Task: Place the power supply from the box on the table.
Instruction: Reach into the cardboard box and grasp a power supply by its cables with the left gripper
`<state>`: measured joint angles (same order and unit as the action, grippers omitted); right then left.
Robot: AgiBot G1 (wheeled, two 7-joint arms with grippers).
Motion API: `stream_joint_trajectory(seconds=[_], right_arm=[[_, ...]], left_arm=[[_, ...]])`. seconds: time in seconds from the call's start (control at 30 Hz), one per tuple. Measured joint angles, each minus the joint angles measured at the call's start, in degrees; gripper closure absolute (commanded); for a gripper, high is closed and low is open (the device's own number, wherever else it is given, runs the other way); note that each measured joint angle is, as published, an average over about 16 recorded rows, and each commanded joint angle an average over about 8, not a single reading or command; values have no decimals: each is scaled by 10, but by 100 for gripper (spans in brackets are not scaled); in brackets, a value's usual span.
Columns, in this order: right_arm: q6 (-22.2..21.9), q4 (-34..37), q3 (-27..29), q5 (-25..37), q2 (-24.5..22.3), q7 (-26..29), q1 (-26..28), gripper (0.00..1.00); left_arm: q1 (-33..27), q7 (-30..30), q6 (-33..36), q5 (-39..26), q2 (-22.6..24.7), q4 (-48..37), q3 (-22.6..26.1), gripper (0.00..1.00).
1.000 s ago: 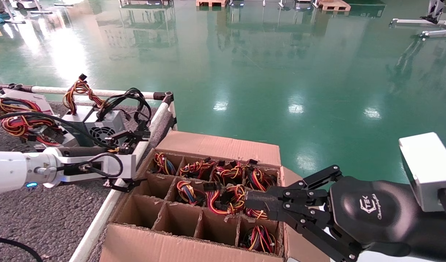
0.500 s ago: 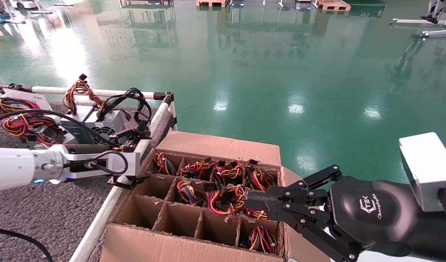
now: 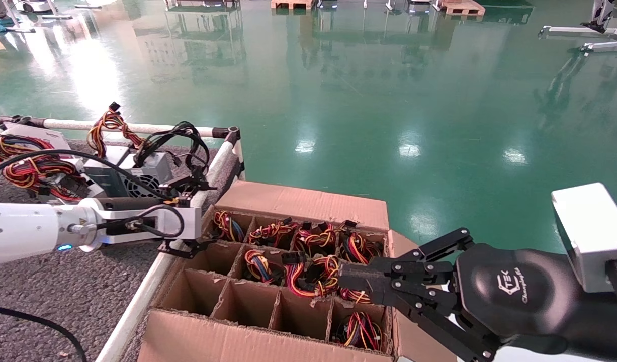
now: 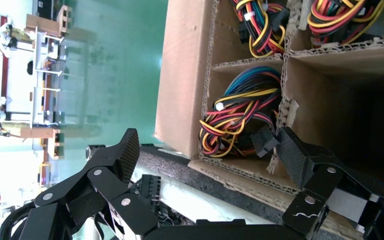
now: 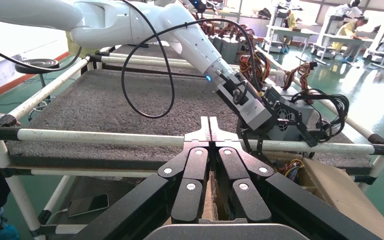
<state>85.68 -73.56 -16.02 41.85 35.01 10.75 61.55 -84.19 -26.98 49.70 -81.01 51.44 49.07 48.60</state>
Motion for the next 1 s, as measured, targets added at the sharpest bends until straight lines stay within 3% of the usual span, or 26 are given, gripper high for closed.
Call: stream_joint_trajectory(seconds=[1.0], right_arm=[[0, 0, 0, 0, 0, 0, 0, 100]], left_arm=[[9, -56, -37, 35, 35, -70, 14, 0]])
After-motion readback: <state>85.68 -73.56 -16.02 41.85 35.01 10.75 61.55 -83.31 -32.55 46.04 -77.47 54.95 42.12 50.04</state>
